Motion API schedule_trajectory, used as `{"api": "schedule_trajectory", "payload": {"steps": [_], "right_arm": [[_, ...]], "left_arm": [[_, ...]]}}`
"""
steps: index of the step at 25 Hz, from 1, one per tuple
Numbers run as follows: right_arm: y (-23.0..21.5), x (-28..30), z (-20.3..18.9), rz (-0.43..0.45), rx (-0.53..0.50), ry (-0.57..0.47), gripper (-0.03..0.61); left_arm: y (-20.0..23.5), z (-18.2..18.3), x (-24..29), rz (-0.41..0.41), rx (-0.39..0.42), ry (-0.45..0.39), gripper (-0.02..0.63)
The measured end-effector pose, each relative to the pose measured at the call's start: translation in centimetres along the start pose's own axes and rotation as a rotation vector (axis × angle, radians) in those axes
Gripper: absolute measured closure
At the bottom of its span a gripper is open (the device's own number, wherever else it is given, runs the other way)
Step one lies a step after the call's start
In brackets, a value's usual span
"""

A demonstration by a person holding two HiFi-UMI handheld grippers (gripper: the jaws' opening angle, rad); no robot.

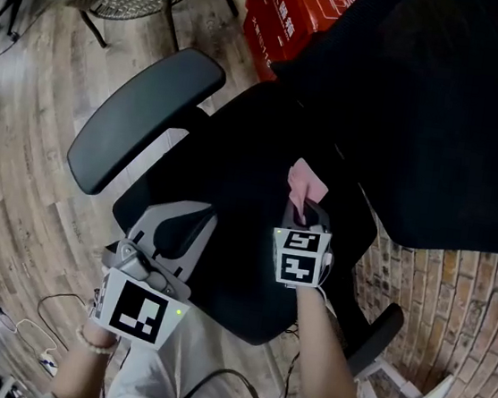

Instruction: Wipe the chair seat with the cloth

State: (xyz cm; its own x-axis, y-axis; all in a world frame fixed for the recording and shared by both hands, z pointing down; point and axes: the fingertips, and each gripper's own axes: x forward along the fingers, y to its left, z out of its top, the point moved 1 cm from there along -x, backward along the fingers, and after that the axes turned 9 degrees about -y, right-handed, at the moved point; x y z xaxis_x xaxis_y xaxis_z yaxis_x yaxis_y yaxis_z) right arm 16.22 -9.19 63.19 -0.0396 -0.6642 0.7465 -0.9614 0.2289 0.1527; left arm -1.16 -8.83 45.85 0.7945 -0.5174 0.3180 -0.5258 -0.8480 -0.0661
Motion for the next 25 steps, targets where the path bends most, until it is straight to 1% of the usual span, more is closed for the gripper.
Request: {"api": "schedule_trajectory", "payload": {"steps": [8,16,21,23,25], "right_arm": [[8.9,-0.5,2.9,0.153,-0.055,-0.058,0.523],[19.4,-2.6,5.5,0.374,-0.179,-0.123,0.523],[25.7,-4.9,5.8,0.510,-0.248,-0.144,0.523],[27.3,-5.7,5.7,0.548,-0.270,-0.148,0.523],[28.1,-6.2,5.4,0.567,-0.281,-0.147,0.523]], "left_arm": [[0.9,-0.8,-3.6,0.061,-0.010,0.019,0.595],[2.2,-0.6,-7.4,0.128,-0.031,0.030,0.595],[2.7,-0.3,-9.1,0.157,-0.036,0.032,0.595],[2.8,-0.3,-9.5,0.165,-0.037,0.031,0.595],[2.8,-0.2,-9.6,0.164,-0.034,0.032,0.595]]}}
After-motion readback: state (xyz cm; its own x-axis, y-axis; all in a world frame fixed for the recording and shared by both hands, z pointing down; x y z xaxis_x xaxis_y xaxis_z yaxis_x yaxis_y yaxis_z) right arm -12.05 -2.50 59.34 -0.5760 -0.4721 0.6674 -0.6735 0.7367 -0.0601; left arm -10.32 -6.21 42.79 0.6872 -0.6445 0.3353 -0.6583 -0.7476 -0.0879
